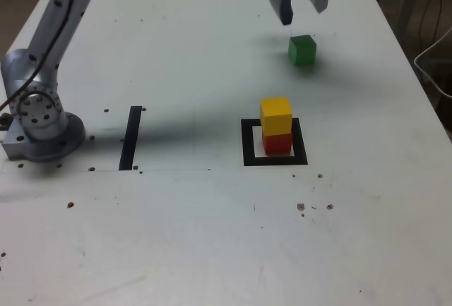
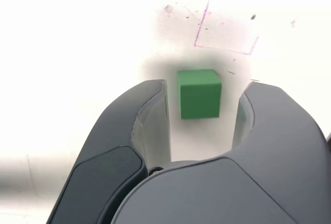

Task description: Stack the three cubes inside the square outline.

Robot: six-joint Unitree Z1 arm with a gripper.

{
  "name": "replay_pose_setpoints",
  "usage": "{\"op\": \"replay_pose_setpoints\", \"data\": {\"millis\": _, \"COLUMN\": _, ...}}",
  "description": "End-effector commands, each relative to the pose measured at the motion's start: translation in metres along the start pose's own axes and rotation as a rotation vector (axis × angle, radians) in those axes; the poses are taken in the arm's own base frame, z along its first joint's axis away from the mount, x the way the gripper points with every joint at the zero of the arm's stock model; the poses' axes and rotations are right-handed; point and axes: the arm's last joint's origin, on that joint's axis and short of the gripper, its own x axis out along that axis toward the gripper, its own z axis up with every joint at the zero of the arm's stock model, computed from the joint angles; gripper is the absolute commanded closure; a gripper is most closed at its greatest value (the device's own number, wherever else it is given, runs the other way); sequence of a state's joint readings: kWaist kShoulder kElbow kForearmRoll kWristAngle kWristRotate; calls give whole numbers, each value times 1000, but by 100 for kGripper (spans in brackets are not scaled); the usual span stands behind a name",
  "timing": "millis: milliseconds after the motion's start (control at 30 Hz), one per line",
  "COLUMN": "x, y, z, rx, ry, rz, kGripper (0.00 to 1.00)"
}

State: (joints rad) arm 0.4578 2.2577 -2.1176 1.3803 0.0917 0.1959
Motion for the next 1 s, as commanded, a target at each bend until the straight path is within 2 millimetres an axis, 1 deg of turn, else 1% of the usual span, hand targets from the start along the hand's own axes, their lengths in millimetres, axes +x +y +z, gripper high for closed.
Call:
{"op": "replay_pose_setpoints", "data": {"millis": 0, "x": 6, "y": -2, "z": 2, "rx": 2, "ry": 10, "rz": -4, "kGripper": 1}}
{"op": "replay_pose_setpoints", "data": {"millis": 367, "x": 22, "y": -7, "z": 8, "rx": 14, "ry": 41, "rz": -15, "kGripper": 1}}
{"op": "replay_pose_setpoints", "data": {"millis": 800, "x": 53, "y": -11, "z": 14, "rx": 23, "ry": 106, "rz": -35, "kGripper": 1}}
{"op": "replay_pose_setpoints", "data": {"millis": 967, "x": 61, "y": -11, "z": 17, "rx": 23, "ry": 111, "rz": -39, "kGripper": 4}}
